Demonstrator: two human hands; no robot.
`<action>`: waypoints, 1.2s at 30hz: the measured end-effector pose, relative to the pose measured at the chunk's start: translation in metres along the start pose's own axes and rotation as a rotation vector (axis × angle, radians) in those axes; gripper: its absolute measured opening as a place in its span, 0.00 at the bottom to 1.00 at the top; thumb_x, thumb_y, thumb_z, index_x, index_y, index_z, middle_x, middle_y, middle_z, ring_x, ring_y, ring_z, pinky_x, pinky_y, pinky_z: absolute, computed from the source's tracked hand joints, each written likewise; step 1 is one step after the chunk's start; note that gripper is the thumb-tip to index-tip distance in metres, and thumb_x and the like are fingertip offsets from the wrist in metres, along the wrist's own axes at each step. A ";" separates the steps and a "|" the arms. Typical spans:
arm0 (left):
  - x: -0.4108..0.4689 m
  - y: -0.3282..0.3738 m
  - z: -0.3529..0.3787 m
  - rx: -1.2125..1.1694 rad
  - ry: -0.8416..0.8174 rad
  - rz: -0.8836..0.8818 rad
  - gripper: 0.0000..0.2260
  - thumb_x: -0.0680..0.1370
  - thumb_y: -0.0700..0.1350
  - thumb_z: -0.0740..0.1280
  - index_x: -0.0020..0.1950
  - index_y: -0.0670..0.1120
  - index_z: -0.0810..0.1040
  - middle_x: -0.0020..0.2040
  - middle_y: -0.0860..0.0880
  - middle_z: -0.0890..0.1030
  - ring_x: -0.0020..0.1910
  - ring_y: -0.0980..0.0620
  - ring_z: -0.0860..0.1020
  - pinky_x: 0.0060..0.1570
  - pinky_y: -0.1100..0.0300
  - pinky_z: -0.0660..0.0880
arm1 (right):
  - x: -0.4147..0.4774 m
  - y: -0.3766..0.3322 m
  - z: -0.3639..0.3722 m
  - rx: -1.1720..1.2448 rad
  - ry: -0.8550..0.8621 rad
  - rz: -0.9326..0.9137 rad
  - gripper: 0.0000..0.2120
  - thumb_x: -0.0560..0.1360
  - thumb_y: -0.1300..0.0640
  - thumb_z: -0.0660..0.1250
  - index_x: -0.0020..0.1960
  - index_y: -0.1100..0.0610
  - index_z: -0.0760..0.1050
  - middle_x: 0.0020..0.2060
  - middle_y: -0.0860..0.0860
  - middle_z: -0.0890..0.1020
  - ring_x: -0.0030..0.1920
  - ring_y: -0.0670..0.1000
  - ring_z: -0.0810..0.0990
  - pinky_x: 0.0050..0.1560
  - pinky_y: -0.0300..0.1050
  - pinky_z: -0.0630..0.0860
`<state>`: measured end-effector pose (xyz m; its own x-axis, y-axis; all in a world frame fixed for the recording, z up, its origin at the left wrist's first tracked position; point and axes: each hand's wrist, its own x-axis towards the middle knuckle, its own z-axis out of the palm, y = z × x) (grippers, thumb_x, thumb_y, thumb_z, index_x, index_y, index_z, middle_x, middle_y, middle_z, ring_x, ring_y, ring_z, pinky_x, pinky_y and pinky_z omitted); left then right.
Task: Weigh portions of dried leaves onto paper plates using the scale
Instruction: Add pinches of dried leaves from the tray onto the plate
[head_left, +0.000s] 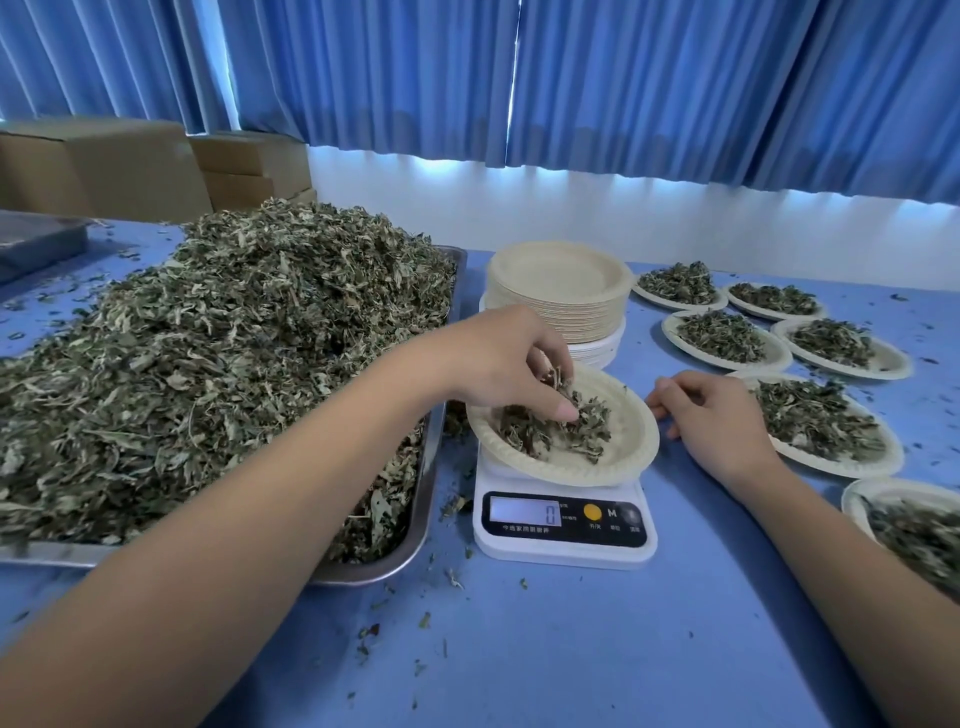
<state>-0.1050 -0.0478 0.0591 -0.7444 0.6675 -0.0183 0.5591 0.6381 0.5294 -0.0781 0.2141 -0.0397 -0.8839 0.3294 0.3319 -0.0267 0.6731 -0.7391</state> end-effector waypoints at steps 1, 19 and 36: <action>-0.002 -0.001 -0.005 -0.021 -0.001 0.001 0.16 0.70 0.58 0.76 0.55 0.56 0.82 0.54 0.55 0.82 0.52 0.59 0.80 0.55 0.58 0.77 | 0.000 0.000 0.000 0.002 0.000 -0.002 0.16 0.82 0.53 0.64 0.39 0.55 0.83 0.34 0.48 0.86 0.25 0.41 0.78 0.34 0.36 0.73; -0.019 -0.064 -0.056 0.499 -0.117 -0.416 0.28 0.70 0.52 0.78 0.68 0.48 0.76 0.65 0.47 0.77 0.55 0.46 0.75 0.61 0.51 0.70 | -0.002 -0.002 -0.001 0.020 -0.013 -0.007 0.15 0.82 0.55 0.64 0.40 0.57 0.83 0.36 0.51 0.86 0.24 0.40 0.76 0.31 0.29 0.71; -0.018 -0.054 -0.064 0.440 0.243 -0.358 0.14 0.75 0.46 0.75 0.59 0.46 0.80 0.61 0.45 0.79 0.56 0.43 0.77 0.52 0.54 0.71 | -0.002 -0.001 -0.002 0.019 -0.025 0.021 0.14 0.82 0.54 0.65 0.39 0.54 0.82 0.34 0.47 0.86 0.26 0.41 0.78 0.38 0.41 0.74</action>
<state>-0.1456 -0.1186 0.0851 -0.9468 0.3088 0.0904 0.3185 0.9396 0.1257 -0.0754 0.2139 -0.0385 -0.8956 0.3267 0.3021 -0.0168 0.6535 -0.7567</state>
